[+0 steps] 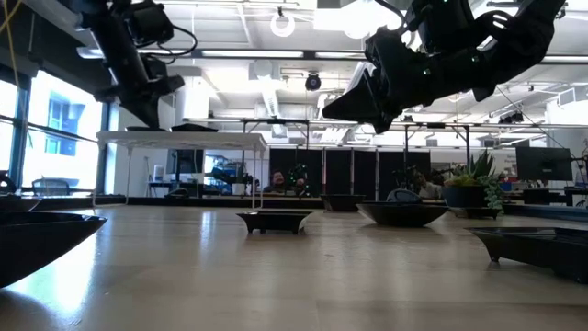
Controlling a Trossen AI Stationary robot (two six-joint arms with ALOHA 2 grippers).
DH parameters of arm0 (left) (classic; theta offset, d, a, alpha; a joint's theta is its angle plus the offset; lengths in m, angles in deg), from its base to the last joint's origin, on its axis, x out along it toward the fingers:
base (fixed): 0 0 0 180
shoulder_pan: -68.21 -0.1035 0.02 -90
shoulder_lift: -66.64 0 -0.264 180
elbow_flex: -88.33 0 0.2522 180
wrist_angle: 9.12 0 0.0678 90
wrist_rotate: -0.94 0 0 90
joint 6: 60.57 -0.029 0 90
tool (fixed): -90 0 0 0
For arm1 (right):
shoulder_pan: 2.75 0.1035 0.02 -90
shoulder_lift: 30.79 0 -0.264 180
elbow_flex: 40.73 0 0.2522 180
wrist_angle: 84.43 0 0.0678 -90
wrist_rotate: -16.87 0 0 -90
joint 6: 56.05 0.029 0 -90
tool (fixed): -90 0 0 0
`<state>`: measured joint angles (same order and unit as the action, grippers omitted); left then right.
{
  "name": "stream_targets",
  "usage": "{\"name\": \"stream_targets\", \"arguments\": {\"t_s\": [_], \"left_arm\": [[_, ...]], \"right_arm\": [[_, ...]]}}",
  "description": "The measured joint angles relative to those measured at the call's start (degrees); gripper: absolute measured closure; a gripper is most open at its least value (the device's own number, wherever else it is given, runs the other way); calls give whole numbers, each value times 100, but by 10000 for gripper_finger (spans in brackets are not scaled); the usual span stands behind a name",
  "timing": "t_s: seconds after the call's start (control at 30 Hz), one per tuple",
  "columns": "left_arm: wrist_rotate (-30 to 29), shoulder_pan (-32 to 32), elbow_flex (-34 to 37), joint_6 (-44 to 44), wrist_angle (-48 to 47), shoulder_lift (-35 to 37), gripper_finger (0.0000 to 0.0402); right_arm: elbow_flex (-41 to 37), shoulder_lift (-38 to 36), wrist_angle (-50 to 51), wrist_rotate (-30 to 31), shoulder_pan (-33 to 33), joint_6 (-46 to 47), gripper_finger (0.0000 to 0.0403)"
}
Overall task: Pick & Place Mini shaped plates
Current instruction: Adjust the black leaf-shaped plate on the shelf
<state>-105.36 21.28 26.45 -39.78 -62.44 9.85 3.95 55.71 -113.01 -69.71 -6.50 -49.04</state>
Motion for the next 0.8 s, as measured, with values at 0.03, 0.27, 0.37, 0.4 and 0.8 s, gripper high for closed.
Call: {"name": "stream_targets", "arguments": {"t_s": [0.03,0.27,0.37,0.4,0.8], "left_arm": [[-84,2,0,-4,32,-34,401],[-420,0,-4,-87,216,-149,401],[-635,1,-4,-89,268,-145,401],[-699,0,-4,-96,260,-145,401],[-370,-635,-4,-406,726,-272,401]], "right_arm": [[0,0,5,0,0,0,397],[0,0,10,-30,0,0,401],[0,0,10,-28,0,0,399],[0,0,8,-28,0,0,398],[0,0,9,-20,0,30,399]]}}
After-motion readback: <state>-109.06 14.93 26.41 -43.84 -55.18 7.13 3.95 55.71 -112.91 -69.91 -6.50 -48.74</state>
